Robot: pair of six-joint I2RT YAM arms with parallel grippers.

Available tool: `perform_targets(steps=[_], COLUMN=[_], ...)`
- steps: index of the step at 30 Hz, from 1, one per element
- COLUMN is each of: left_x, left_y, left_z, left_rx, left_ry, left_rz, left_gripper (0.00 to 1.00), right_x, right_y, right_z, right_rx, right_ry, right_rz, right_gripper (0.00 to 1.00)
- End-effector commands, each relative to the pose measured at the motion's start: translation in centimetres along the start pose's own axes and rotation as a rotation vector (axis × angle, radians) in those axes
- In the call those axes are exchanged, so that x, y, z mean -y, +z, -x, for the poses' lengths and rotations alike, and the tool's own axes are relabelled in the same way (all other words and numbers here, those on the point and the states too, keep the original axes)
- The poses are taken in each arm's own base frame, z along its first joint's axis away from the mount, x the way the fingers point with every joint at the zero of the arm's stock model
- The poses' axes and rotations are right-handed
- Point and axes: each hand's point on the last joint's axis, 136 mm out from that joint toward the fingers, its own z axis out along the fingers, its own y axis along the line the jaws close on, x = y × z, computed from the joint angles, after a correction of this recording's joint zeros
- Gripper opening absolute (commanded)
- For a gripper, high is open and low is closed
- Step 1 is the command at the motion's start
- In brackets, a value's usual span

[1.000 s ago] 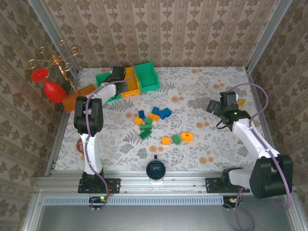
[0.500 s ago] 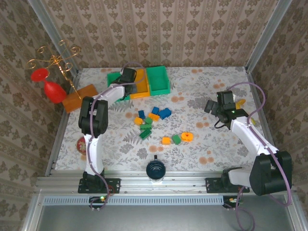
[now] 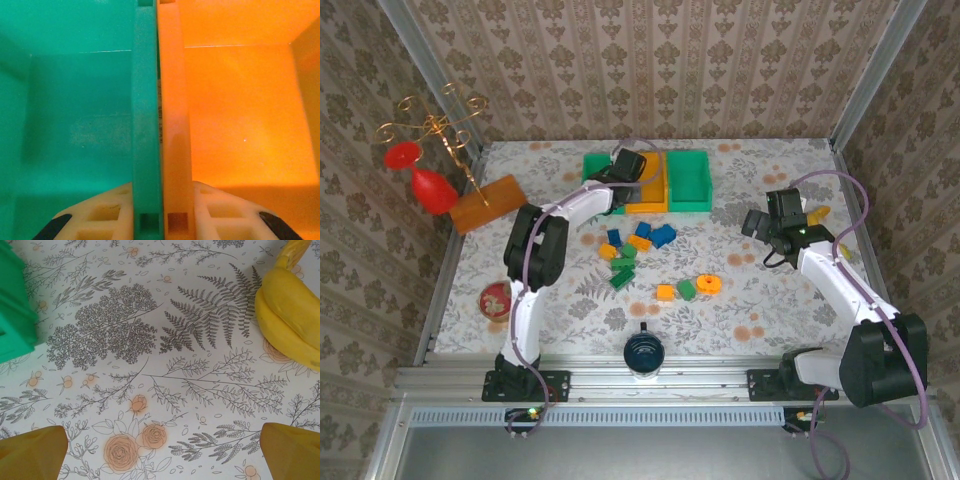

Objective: Sort the legos into containers by color
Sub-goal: Move the container to the top-center of the table.

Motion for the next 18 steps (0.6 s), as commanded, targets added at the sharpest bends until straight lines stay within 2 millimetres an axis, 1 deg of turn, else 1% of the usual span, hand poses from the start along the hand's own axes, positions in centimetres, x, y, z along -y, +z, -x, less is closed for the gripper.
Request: perform_targets(steps=[1, 3, 6, 9, 13, 16, 18], left_x=[0.4, 0.3, 0.1, -0.1, -0.2, -0.3, -0.7], left_y=[0.3, 0.1, -0.8, -2.0, -4.3, -6.4, -7.8], left_z=[-0.8, -0.8, -0.2, 0.5, 1.6, 2.3, 2.3], left_rx=[-0.037, -0.037, -0.019, 0.005, 0.040, 0.072, 0.086], left_ry=[-0.013, -0.019, -0.020, -0.022, -0.026, -0.024, -0.013], left_rz=[0.001, 0.002, 0.007, 0.001, -0.024, -0.051, -0.055], left_gripper=[0.27, 0.34, 0.44, 0.49, 0.58, 0.60, 0.61], right_x=[-0.4, -0.5, -0.6, -0.8, -1.0, -1.1, -1.4], right_y=[-0.4, -0.5, -0.6, -0.8, -0.9, -1.0, -1.0], right_z=[0.1, 0.0, 0.0, -0.1, -0.2, -0.3, -0.2], right_rx=[-0.016, -0.019, -0.022, -0.026, -0.034, -0.042, -0.044], right_ry=[0.010, 0.011, 0.006, 0.002, 0.005, 0.013, 0.021], right_rz=[0.006, 0.006, 0.010, 0.015, 0.021, 0.021, 0.023], right_gripper=[1.00, 1.00, 1.00, 1.00, 1.00, 1.00, 1.00])
